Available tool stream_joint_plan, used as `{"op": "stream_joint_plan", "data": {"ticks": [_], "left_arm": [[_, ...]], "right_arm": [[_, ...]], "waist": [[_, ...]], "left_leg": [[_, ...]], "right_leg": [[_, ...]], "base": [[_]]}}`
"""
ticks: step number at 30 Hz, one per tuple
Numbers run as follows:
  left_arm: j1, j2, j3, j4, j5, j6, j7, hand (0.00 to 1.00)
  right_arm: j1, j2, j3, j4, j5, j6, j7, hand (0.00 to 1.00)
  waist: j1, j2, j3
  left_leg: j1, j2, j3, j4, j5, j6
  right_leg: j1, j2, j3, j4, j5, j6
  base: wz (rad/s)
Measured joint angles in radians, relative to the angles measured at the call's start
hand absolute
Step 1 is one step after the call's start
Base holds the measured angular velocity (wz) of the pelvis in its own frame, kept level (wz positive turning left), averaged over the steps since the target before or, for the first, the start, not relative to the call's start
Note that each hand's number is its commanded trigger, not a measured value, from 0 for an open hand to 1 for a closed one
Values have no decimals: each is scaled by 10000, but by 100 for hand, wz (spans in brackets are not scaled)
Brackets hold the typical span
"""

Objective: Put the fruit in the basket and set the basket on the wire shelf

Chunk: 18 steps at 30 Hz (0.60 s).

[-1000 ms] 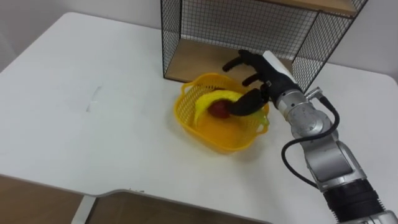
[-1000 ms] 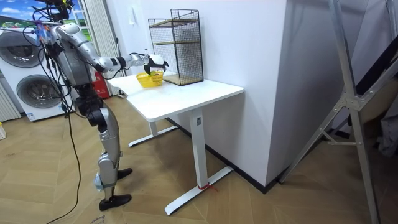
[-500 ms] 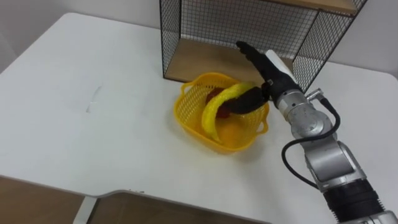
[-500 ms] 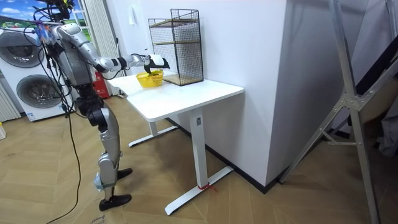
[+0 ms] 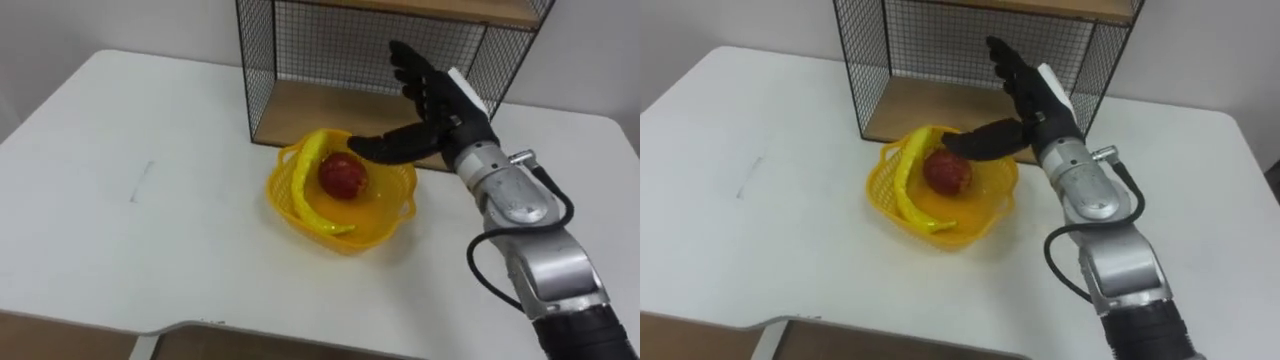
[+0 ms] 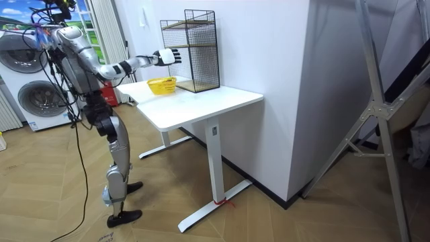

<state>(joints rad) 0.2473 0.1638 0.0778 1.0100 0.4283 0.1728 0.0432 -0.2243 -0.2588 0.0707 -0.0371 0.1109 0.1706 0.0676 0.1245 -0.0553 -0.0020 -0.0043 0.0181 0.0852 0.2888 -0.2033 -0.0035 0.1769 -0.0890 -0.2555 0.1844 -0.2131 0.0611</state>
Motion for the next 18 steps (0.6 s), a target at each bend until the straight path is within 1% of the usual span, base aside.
{"op": "stream_joint_plan", "data": {"ticks": [1, 2, 4, 5, 6, 8, 9, 10, 11, 12, 13, 14, 15, 16, 17, 18], "left_arm": [[175, -4, 2, 43, -140, -65, 111, 0], [267, -5, 38, 40, -334, -127, 223, 0], [441, -17, 263, 41, -638, -235, 340, 0], [563, -16, 417, 41, -853, -314, 388, 0], [617, -15, 466, 46, -969, -332, 423, 0], [725, -16, 768, 122, -1541, -452, 553, 0], [739, -15, 851, 176, -1643, -504, 599, 0], [729, -22, 1108, 367, -1928, -620, 676, 0], [756, -23, 1355, 547, -2441, -732, 826, 0], [772, -24, 1482, 626, -2696, -763, 892, 0], [837, -24, 1731, 697, -3300, -775, 1098, 0], [944, -22, 2007, 678, -3885, -778, 1305, 0], [1005, -18, 2112, 659, -4146, -779, 1431, 0], [1085, -25, 2392, 649, -4679, -780, 1664, 0], [1101, -42, 2742, 646, -5224, -785, 1915, 0], [1125, -44, 2930, 634, -5516, -792, 2053, 0]], "right_arm": [[387, 3, -121, -239, 256, -144, -19, 0], [736, 3, -169, -295, 435, -290, -19, 0], [1249, 3, -284, -303, 455, -301, -32, 0], [1532, 3, -355, -303, 462, -301, -40, 0], [1650, 3, -384, -307, 458, -300, -45, 0], [1957, 1, -629, -319, 467, -302, -105, 0], [2018, 1, -697, -321, 466, -309, -156, 0], [2172, -8, -893, -332, 534, -315, -243, 0], [2283, -67, -1130, -339, 792, -323, -319, 0], [2339, -111, -1244, -339, 909, -350, -378, 0], [2479, -213, -1453, -339, 1172, -420, -546, 0], [2559, -230, -1673, -341, 1333, -425, -741, 0], [2569, -231, -1757, -341, 1424, -425, -830, 0], [2653, -229, -1898, -489, 1572, -424, -1089, 0], [2890, -223, -2146, -822, 1744, -442, -1249, 0], [3009, -229, -2239, -932, 1912, -484, -1324, 0]], "waist": [[-67, 27, 4], [-149, 11, -11], [-259, 12, -13], [-351, 47, 5], [-398, 74, 1], [-482, 196, -18], [-488, 251, -21], [-500, 253, -89], [-499, 311, -97], [-499, 326, -96], [-510, 351, -91], [-555, 337, -91], [-579, 325, -91], [-605, 326, -94], [-600, 341, -88], [-600, 361, -81]], "left_leg": [[32, -1, 14, 0, 0, 0], [58, 1, 14, 5, 0, 0], [60, 4, 4, 24, -3, -1], [72, 4, -6, 28, -5, 0], [69, 4, -12, 21, -9, 1], [67, 11, -25, 25, -8, 1], [68, 14, -15, 25, -8, 0], [83, 12, 16, 14, -4, -1], [105, 14, 71, 10, -2, -2], [118, 14, 82, 6, 3, 1], [122, 11, 83, -2, 20, 8], [116, 5, 82, -30, 53, 7], [112, -1, 83, -48, 72, 6], [90, -10, 85, -57, 90, 5], [85, -24, 94, -56, 92, 7], [92, -39, 92, -60, 94, 10]], "right_leg": [[30, 0, 5, -13, 0, 0], [53, -1, -9, -9, 0, 0], [85, -2, -82, -7, 0, 0], [121, -4, -84, -7, 0, 0], [122, -4, -81, -1, 0, 0], [114, -5, -50, -1, 0, 0], [114, -5, -41, -5, 0, 0], [120, -8, -48, -6, 0, 0], [131, -13, -46, -10, -1, 1], [140, -17, -48, -12, -1, 1], [144, -21, -54, -13, -1, 0], [132, -25, -55, -29, -1, 1], [127, -28, -53, -46, -1, 0], [131, -29, -51, -131, -3, -4], [145, -32, -7, -182, -9, -16], [156, -40, 30, -187, -23, -40]], "base": [[0], [0], [2], [3], [0], [-5], [-7], [-6], [-6], [-4], [0], [0], [0], [0], [0], [0]]}}
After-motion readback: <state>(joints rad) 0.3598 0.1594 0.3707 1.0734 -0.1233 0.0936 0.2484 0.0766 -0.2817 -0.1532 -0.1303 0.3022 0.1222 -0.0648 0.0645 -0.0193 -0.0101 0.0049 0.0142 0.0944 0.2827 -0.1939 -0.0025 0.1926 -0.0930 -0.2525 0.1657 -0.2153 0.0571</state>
